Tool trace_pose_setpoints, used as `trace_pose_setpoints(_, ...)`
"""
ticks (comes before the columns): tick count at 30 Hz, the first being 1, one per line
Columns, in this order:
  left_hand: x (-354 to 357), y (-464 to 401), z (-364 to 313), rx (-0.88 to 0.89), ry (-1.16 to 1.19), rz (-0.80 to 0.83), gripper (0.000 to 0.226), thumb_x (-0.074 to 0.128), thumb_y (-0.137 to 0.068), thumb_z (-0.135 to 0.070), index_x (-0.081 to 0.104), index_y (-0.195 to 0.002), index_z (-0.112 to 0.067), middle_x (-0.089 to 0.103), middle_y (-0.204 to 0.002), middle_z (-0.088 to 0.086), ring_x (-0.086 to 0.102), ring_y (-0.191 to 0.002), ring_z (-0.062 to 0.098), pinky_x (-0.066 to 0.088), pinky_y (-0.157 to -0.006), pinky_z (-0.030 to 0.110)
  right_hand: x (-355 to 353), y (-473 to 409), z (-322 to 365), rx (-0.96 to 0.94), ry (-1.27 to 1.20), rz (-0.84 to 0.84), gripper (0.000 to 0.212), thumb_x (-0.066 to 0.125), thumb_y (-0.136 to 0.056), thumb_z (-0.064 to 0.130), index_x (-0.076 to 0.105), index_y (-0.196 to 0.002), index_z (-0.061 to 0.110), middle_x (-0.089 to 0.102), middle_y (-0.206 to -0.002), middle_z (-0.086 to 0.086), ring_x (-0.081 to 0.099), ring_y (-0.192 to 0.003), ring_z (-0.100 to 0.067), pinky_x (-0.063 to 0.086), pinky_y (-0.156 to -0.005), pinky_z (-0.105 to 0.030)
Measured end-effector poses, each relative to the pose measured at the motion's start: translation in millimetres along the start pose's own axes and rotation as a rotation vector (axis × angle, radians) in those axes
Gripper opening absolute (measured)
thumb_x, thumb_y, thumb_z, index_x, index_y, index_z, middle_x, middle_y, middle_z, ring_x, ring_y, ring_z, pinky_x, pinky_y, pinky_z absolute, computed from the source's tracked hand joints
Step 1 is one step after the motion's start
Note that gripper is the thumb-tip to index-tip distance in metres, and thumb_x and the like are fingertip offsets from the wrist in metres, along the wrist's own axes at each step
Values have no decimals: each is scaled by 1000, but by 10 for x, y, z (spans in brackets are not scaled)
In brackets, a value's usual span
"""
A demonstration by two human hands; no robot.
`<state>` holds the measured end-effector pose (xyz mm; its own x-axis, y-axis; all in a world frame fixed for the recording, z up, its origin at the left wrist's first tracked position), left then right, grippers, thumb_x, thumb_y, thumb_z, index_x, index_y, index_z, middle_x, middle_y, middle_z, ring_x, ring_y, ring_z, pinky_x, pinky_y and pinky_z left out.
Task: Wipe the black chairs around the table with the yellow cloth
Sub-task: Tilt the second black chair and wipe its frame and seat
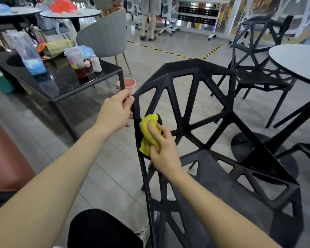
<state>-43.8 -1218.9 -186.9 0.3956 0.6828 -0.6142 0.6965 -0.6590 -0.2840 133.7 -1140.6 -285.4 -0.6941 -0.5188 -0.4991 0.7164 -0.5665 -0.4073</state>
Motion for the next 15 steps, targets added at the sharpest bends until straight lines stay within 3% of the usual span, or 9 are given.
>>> trace_pose_setpoints(2, 10, 13, -11, -3, -1, 3, 15, 49, -113, -29, 63, -110, -28, 73, -90, 8, 78, -71, 17, 66, -53, 39, -246, -135, -120, 137, -65, -89, 60, 56, -89, 0, 68, -140, 29, 66, -138, 3, 61, -123, -12, 50, -111, -39)
trace_pose_setpoints(4, 19, 17, -27, -20, 2, 9, 15, 48, -114, -28, 63, -111, -28, 72, -92, 7, 78, -72, 15, 66, -54, 38, -602, -548, -51, 277, -112, -317, 35, 56, -93, 12, 73, -121, 26, 73, -108, 5, 66, -98, -15, 55, -92, -42)
trace_pose_setpoints(6, 30, 31, -46, -35, 6, 13, 15, 47, -115, -27, 62, -112, -27, 72, -92, 7, 77, -73, 16, 65, -53, 35, -882, -959, 149, 251, -14, -490, 18, 55, -101, 22, 67, -115, 21, 66, -97, 5, 60, -96, -22, 47, -86, -38)
trace_pose_setpoints(7, 34, 38, -55, -38, 4, 14, 15, 47, -115, -26, 61, -112, -27, 72, -92, 7, 77, -73, 16, 64, -53, 34, -917, -1140, 245, 194, 95, -523, 21, 55, -104, 25, 65, -121, 18, 64, -101, 2, 57, -102, -27, 42, -87, -38)
trace_pose_setpoints(9, 36, 41, -71, -39, -1, 16, 16, 45, -116, -25, 60, -112, -28, 71, -91, 8, 76, -72, 17, 63, -52, 33, -759, -1335, 404, 104, 271, -475, 38, 57, -103, 24, 57, -140, 17, 57, -119, -10, 52, -112, -35, 41, -91, -41)
trace_pose_setpoints(11, 36, 32, -67, -39, -8, 17, 16, 44, -116, -25, 59, -111, -28, 71, -91, 10, 76, -72, 18, 63, -51, 33, -415, -1169, 440, 55, 334, -366, 63, 60, -95, 9, 44, -155, 22, 45, -138, -15, 52, -113, -37, 46, -90, -42)
trace_pose_setpoints(13, 32, 21, -55, -33, -27, 19, 17, 43, -115, -26, 59, -110, -27, 70, -90, 11, 76, -71, 18, 63, -50, 34, -100, -720, 364, -28, 316, -228, 80, 58, -87, -4, 39, -159, 24, 36, -147, -14, 53, -118, -38, 52, -91, -45)
trace_pose_setpoints(15, 29, 22, -59, -29, -40, 22, 17, 43, -115, -26, 59, -108, -26, 71, -90, 9, 76, -67, 14, 64, -50, 36, 56, -223, 178, -38, 227, -27, 83, 60, -87, -1, 40, -160, 30, 36, -146, -7, 54, -120, -31, 56, -95, -46)
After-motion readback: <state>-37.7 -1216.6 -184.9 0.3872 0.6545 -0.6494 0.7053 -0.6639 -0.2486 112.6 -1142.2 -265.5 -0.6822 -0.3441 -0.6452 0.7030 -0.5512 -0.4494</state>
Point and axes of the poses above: each hand's wrist, its own y-axis away from the middle knuckle, its own x-axis out of the palm, z = x × y, the point moved 4 cm from there along -y, towards the middle knuckle
